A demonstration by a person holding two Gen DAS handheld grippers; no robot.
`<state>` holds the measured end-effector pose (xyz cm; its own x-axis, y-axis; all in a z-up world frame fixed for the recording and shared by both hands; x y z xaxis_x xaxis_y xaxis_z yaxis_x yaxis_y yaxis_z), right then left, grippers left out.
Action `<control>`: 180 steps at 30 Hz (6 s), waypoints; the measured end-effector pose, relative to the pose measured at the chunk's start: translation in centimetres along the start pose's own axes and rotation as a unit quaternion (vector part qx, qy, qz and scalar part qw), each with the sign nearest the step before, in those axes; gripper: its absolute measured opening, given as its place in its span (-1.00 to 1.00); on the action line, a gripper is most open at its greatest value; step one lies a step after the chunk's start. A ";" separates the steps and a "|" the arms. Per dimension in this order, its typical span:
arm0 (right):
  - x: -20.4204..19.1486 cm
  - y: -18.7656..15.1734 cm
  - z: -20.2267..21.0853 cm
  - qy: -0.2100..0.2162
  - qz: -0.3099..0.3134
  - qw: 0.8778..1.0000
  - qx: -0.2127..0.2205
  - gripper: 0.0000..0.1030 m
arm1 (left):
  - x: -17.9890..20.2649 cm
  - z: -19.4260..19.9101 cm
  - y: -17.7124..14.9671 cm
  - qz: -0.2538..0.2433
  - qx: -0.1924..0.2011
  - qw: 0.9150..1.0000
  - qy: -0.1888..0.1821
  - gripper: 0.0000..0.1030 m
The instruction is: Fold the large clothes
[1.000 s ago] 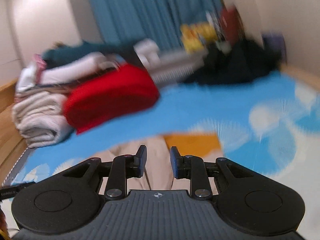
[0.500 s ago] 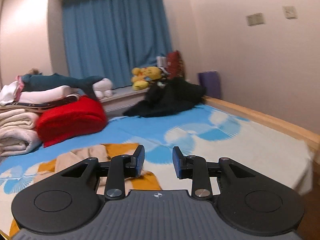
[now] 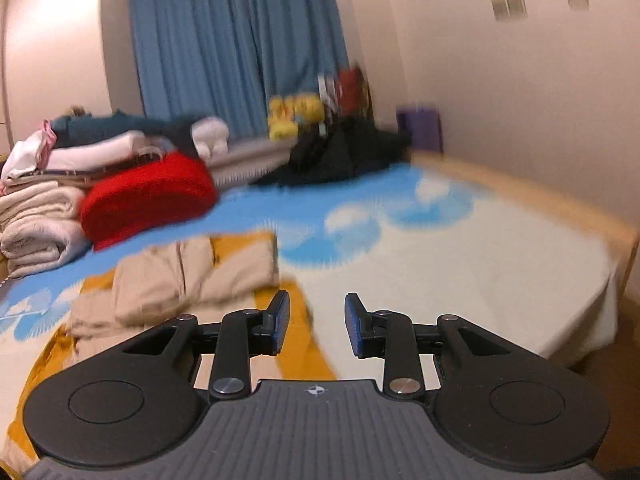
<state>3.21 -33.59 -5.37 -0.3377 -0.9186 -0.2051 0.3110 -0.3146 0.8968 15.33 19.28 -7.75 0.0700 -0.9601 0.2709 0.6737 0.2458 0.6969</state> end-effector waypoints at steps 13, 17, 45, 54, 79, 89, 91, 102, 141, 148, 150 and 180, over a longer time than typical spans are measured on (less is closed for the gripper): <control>1.6 -6.7 -10.3 -0.056 -0.081 0.979 -0.177 -0.38 | -6.0 -6.9 -2.3 0.073 -0.104 0.988 0.085 -0.48; 2.7 -8.7 -12.6 -0.057 -0.104 0.967 -0.227 -0.38 | -7.9 -8.1 -2.7 0.089 -0.120 0.983 0.103 -0.38; 0.0 -10.4 -12.6 -0.026 -0.011 0.962 -0.272 -0.75 | -7.0 -9.1 -4.4 0.023 -0.151 0.981 0.119 -0.27; 0.4 -11.5 -13.1 -0.033 -0.015 0.957 -0.289 -0.56 | -5.5 -7.8 -2.8 0.024 -0.102 0.991 0.080 -0.87; -3.1 -3.8 -7.9 0.043 0.008 0.983 -0.180 -0.95 | -2.3 -1.8 0.3 -0.017 -0.062 0.998 0.018 -0.97; -2.7 5.5 -0.6 0.140 -0.012 0.985 -0.098 -0.97 | -0.1 9.3 5.9 -0.009 -0.026 0.994 -0.102 -0.98; -2.1 6.8 1.4 0.158 -0.027 0.983 -0.089 -0.97 | -0.2 12.1 6.1 -0.002 -0.029 0.992 -0.122 -0.98; 1.1 9.3 3.1 0.159 -0.065 0.984 -0.055 -0.97 | -2.7 6.6 8.7 0.072 -0.043 0.988 -0.128 -0.98; -3.9 1.0 -25.6 0.041 0.006 0.978 -0.204 -0.06 | -3.6 -17.4 10.6 0.101 -0.105 0.989 0.021 -0.05; -4.6 -0.4 -28.5 0.037 0.031 0.972 -0.231 -0.07 | -3.0 -20.6 11.2 0.077 -0.124 0.988 0.043 0.10; -4.6 -0.6 -28.9 0.036 0.033 0.971 -0.236 -0.08 | -3.2 -21.4 11.1 0.071 -0.130 0.988 0.052 0.10; -8.5 10.2 -28.8 0.028 0.036 0.999 0.023 -0.96 | -0.7 -21.4 20.8 0.055 0.097 0.992 0.053 -0.99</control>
<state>34.82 -35.89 -5.80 -0.2651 -0.9507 -0.1611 0.2910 -0.2381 0.9266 45.00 22.21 -7.64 0.2186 -0.9321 0.2887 0.5036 0.3612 0.7848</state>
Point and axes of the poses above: each gripper's, at about its wrist camera, not at the fingertips, and z roughly against the way its jaws point, x to its right, y to its top, the point moved 8 cm from there along -z, roughly the way its jaws point, and after that the axes turned 1 degree about x, right-handed, at the moved point
